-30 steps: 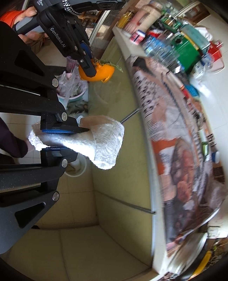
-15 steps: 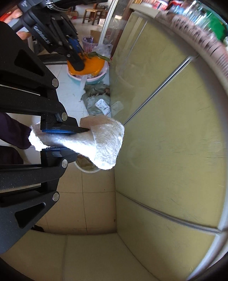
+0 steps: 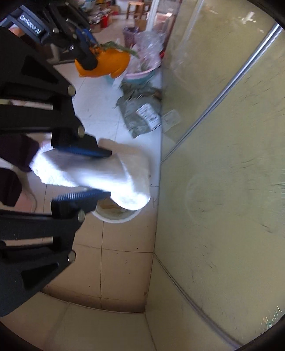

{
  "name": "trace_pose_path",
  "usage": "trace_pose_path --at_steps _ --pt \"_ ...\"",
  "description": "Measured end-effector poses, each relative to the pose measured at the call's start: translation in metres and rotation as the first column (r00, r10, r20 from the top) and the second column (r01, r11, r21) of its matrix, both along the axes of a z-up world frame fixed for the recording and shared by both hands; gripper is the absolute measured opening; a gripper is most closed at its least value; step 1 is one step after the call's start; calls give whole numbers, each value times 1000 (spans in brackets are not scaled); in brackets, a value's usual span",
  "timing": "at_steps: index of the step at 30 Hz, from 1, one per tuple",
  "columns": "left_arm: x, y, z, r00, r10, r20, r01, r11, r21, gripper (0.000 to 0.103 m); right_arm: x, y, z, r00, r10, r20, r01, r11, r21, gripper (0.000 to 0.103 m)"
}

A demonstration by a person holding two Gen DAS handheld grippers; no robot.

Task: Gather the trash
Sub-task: 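Open the left tool over the bin while the right tool releases the tissue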

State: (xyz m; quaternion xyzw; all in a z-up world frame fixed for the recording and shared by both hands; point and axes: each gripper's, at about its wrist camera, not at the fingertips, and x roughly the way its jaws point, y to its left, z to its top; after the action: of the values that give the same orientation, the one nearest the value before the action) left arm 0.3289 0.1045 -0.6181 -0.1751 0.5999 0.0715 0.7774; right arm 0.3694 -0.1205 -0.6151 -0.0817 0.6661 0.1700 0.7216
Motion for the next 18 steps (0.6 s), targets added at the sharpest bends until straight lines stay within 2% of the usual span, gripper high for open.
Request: trace_pose_path --at_steps 3,9,12,14,18 --pt "8 -5 -9 1000 -16 -10 16 1000 -9 33 1 -6 -1 1000 11 15 -11 1000 -9 40" --pt "27 -24 -14 998 -57 -33 55 997 -62 34 8 -30 18 999 -33 35 33 999 -7 41" --pt "37 -38 -11 996 -86 -37 83 993 -80 41 11 -46 37 995 -81 57 80 997 12 41" --pt "43 -44 -8 994 -98 -45 94 992 -86 54 11 -55 50 992 -105 66 104 994 18 41" --pt "45 -52 12 993 -116 -34 112 990 -86 54 12 -60 71 985 -145 88 143 989 33 41"
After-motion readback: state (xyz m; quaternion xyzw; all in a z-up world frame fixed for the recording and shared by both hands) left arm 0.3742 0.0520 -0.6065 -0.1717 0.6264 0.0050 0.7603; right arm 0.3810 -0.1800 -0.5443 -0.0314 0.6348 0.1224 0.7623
